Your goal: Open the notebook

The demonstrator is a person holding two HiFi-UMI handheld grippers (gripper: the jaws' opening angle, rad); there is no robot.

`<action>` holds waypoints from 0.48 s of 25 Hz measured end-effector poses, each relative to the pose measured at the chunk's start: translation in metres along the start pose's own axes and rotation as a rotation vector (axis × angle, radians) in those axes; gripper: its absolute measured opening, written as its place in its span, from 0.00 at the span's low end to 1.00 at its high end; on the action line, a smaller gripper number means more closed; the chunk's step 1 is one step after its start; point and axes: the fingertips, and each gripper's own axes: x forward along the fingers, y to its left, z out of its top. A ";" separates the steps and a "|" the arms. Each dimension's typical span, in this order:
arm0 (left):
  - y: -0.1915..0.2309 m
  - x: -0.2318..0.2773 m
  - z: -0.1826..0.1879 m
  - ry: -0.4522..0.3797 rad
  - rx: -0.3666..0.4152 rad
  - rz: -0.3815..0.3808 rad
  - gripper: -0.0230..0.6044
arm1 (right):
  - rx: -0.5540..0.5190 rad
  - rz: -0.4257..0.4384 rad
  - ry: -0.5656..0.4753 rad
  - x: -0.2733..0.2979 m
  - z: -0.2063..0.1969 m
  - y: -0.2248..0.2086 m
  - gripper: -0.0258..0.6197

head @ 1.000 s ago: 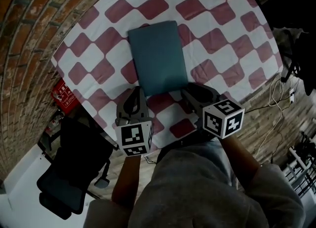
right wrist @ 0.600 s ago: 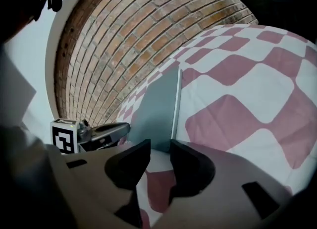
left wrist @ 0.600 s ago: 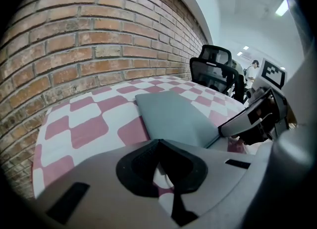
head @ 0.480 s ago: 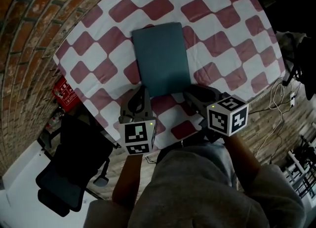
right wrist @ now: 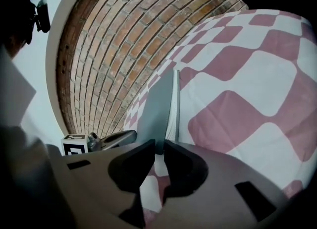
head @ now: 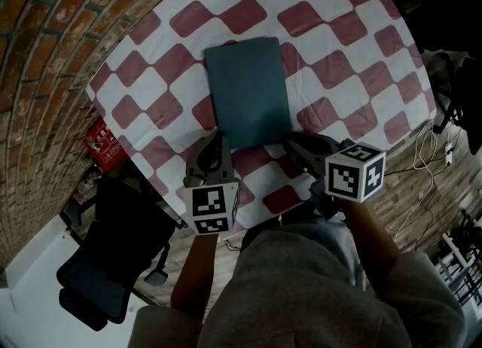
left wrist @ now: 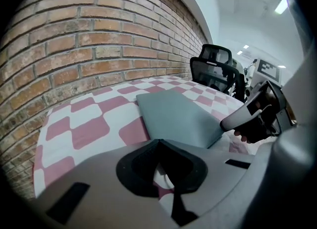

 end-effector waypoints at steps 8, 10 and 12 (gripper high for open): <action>0.000 0.001 0.000 0.004 0.005 0.000 0.05 | 0.042 0.041 -0.017 -0.003 0.003 0.003 0.13; -0.004 0.000 -0.001 0.005 -0.005 -0.019 0.05 | 0.045 0.062 -0.036 -0.005 0.006 0.012 0.13; -0.012 0.000 -0.001 0.006 -0.004 -0.044 0.05 | -0.001 0.057 -0.049 -0.010 0.010 0.022 0.13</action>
